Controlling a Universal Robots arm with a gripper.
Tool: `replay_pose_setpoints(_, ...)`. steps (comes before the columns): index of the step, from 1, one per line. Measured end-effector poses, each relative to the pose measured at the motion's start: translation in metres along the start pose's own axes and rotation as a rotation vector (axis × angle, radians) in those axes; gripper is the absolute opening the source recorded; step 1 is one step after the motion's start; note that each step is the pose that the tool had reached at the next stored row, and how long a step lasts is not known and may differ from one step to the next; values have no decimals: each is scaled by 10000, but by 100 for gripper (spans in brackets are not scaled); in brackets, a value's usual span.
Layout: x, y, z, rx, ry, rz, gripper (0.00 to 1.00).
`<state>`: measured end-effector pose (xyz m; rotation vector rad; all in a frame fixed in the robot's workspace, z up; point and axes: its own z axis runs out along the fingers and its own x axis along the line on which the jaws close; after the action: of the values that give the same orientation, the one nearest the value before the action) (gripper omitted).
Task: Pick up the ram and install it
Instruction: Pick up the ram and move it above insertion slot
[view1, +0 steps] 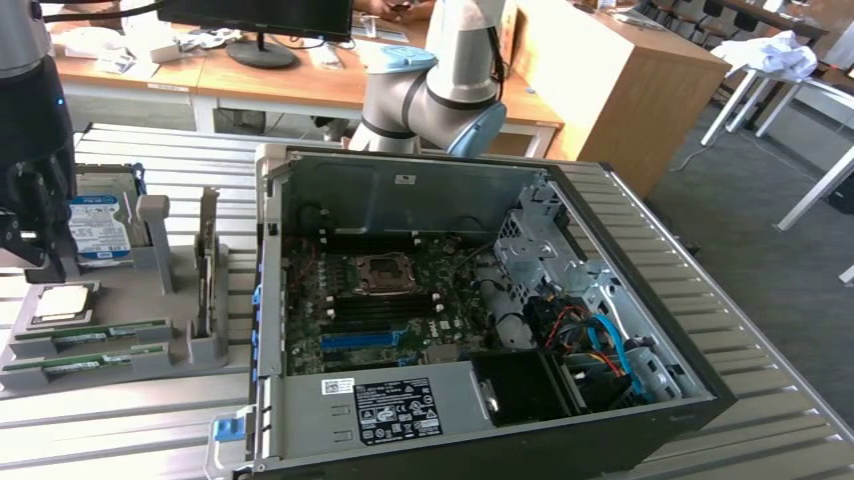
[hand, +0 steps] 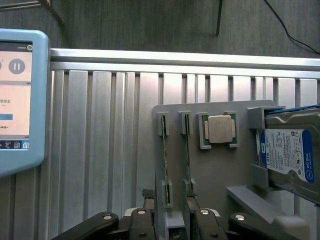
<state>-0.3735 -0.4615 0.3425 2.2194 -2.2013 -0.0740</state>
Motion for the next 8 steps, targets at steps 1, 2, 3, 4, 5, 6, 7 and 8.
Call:
replay_pose_setpoints(1,2,0,5,-1,0,0,36)
replay_pose_setpoints(2,4,0,10,-2,0,-1,36)
replay_pose_setpoints(3,5,-1,14,-3,1,-1,36)
replay_pose_setpoints(4,6,-1,19,-3,0,0,36)
replay_pose_setpoints(5,8,-1,24,-1,0,0,36)
replay_pose_setpoints(6,10,-1,29,-1,0,-1,36)
replay_pose_setpoints(7,11,-2,34,-1,0,0,36)
replay_pose_setpoints(8,12,-2,41,0,-1,0,36)
